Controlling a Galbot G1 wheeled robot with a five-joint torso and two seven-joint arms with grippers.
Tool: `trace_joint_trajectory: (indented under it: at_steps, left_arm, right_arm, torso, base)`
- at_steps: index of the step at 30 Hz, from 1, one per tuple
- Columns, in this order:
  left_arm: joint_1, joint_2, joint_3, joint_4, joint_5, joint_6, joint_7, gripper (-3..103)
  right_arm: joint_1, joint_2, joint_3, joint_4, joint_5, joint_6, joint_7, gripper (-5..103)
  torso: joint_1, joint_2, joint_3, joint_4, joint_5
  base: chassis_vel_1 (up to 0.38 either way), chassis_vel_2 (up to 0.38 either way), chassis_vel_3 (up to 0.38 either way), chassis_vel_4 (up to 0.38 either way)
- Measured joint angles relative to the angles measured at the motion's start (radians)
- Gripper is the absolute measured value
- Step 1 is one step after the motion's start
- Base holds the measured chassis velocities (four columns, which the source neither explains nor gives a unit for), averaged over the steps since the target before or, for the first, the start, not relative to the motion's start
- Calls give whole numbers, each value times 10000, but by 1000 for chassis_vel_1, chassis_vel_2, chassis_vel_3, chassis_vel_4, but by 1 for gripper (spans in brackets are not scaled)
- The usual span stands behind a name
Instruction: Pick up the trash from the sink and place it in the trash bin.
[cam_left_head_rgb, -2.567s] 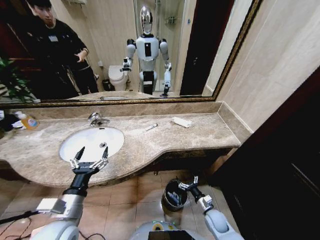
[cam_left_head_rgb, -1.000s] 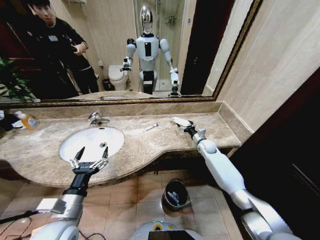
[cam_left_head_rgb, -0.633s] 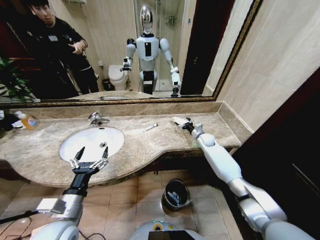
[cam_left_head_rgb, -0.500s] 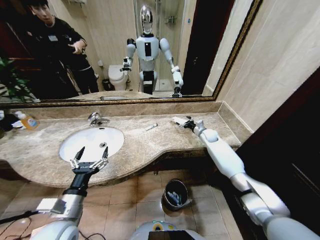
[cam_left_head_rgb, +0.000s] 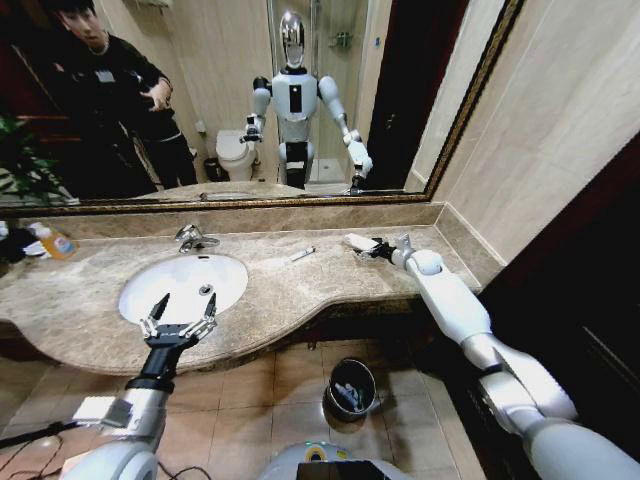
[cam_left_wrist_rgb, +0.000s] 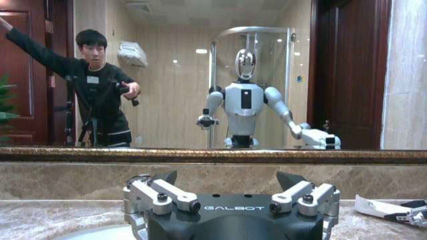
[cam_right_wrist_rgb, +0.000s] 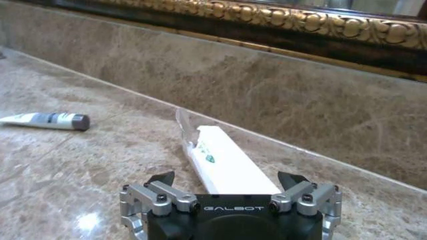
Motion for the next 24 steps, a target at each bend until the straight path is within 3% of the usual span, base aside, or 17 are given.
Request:
trace_joint_trajectory:
  at_steps: [7, 16, 18, 20, 21, 24]
  left_arm:
    - [0, 0, 0, 0, 0, 0, 0, 100]
    - [0, 0, 0, 0, 0, 0, 0, 100]
    - [0, 0, 0, 0, 0, 0, 0, 100]
    - [0, 0, 0, 0, 0, 0, 0, 100]
    - [0, 0, 0, 0, 0, 0, 0, 100]
    - [0, 0, 0, 0, 0, 0, 0, 100]
  right_arm:
    - [1, -10, 46, -151, 70, 265, 66, 101]
    - [-332, 14, 78, -47, 75, 449, 166, 65]
    - [-358, 20, 82, -20, 74, 453, 193, 65]
    - [-413, 26, 95, 49, 74, 467, 264, 54]
    - [-413, 26, 95, 49, 74, 467, 264, 54]
    - [-506, 23, 96, 159, 144, 562, 515, 37]
  torso:
    - [0, 1, 0, 0, -1]
    - [0, 1, 0, 0, 1]
    - [0, 1, 0, 0, 0]
    - [0, 1, 0, 0, 0]
    - [0, 1, 0, 0, 0]
    - [0, 1, 0, 0, -1]
  base:
    - [0, 0, 0, 0]
    - [0, 0, 0, 0]
    - [0, 0, 0, 0]
    - [0, 0, 0, 0]
    - [0, 0, 0, 0]
    - [0, 0, 0, 0]
